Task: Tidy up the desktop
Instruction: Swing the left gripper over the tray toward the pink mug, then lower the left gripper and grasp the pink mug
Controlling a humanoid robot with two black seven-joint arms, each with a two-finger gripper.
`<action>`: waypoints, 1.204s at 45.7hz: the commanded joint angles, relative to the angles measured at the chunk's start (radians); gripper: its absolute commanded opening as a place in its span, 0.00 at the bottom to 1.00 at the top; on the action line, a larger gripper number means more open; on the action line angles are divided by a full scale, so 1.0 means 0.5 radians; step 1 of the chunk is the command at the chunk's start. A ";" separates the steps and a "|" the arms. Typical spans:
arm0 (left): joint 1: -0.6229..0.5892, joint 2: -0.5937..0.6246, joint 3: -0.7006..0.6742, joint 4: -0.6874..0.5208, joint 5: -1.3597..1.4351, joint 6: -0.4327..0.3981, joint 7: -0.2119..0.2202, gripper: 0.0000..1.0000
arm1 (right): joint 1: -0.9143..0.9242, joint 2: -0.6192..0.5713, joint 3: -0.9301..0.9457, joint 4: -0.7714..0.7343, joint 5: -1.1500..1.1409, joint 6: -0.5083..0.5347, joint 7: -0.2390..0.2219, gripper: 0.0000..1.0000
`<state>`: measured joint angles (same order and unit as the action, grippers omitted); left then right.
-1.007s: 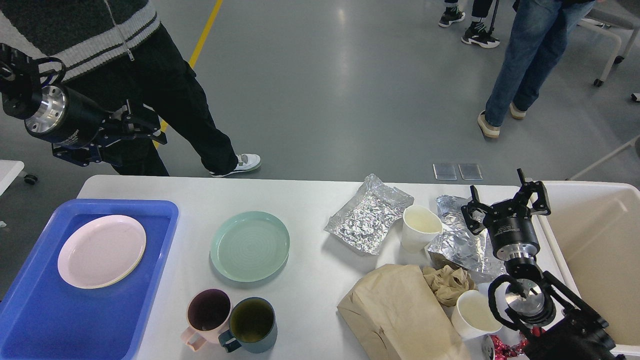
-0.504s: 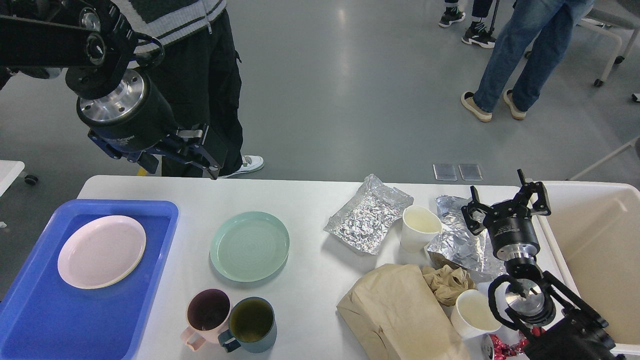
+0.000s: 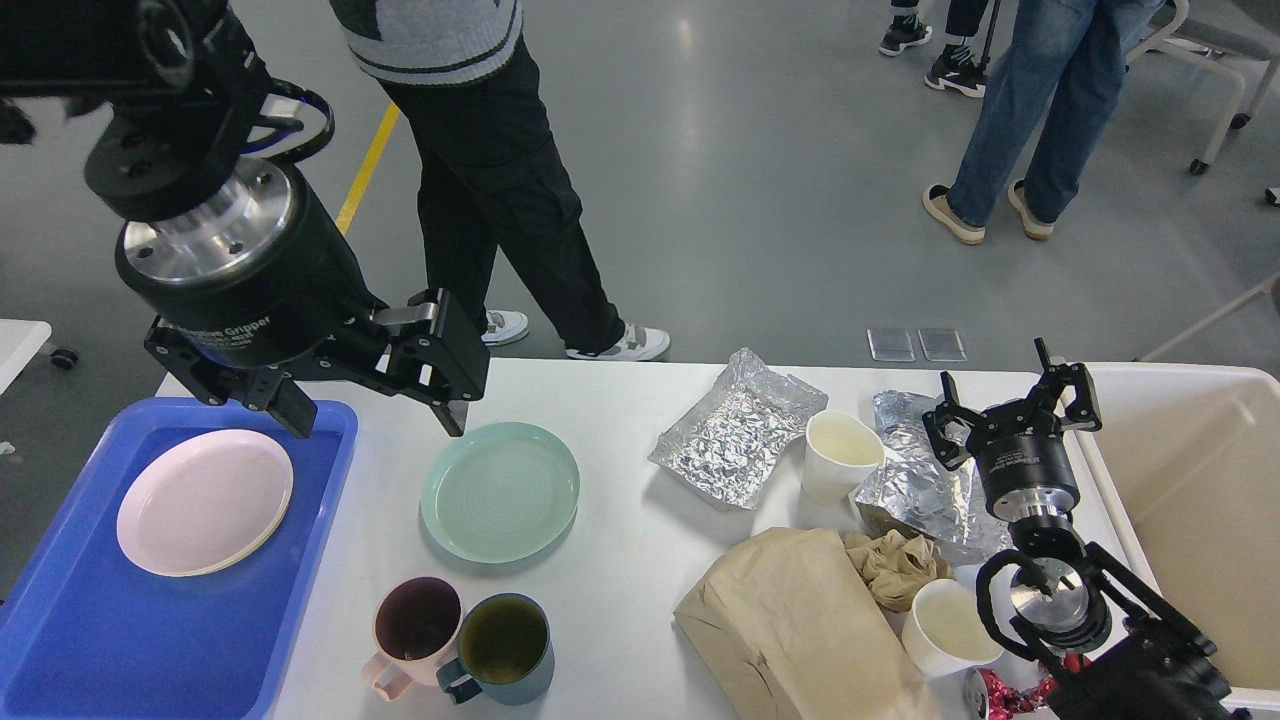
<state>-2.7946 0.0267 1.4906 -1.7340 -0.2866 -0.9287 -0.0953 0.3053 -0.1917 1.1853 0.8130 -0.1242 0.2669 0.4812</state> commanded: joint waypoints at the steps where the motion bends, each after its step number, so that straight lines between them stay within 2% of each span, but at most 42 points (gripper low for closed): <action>1: 0.058 -0.081 -0.011 0.041 -0.028 -0.008 -0.006 0.98 | 0.000 0.000 0.001 0.003 0.003 0.000 0.001 1.00; 10: 0.116 -0.063 0.071 0.075 -0.031 0.047 0.000 0.98 | 0.000 0.000 0.001 0.003 0.003 0.000 -0.002 1.00; 14: 0.174 -0.026 0.071 0.090 -0.025 0.017 0.016 0.98 | 0.000 0.000 0.001 0.003 0.000 0.000 0.001 1.00; 19: 0.410 0.078 0.059 0.099 -0.022 -0.011 0.034 0.98 | 0.000 0.000 0.001 0.003 0.003 0.000 -0.002 1.00; 23: 0.658 0.173 0.047 0.115 0.030 0.047 0.071 0.98 | 0.000 0.000 0.001 0.003 0.000 0.000 -0.002 1.00; 27: 0.876 0.293 0.007 0.161 0.174 0.185 0.102 0.97 | 0.000 0.000 0.001 0.000 0.000 0.000 -0.002 1.00; 42: 1.564 0.572 -0.220 0.265 0.812 0.817 0.095 0.97 | 0.000 0.000 0.001 0.003 0.000 0.000 -0.002 1.00; 50: 1.867 0.628 -0.315 0.345 1.079 0.977 0.099 0.97 | 0.000 0.000 0.001 0.003 0.000 0.000 0.001 1.00; 55: 1.999 0.619 -0.327 0.415 1.092 1.145 0.102 0.97 | 0.000 0.000 0.001 0.003 0.003 0.000 -0.002 1.00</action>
<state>-1.8644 0.3386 1.3367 -1.5600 0.2432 -0.4345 -0.0462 0.3053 -0.1917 1.1858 0.8145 -0.1237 0.2669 0.4808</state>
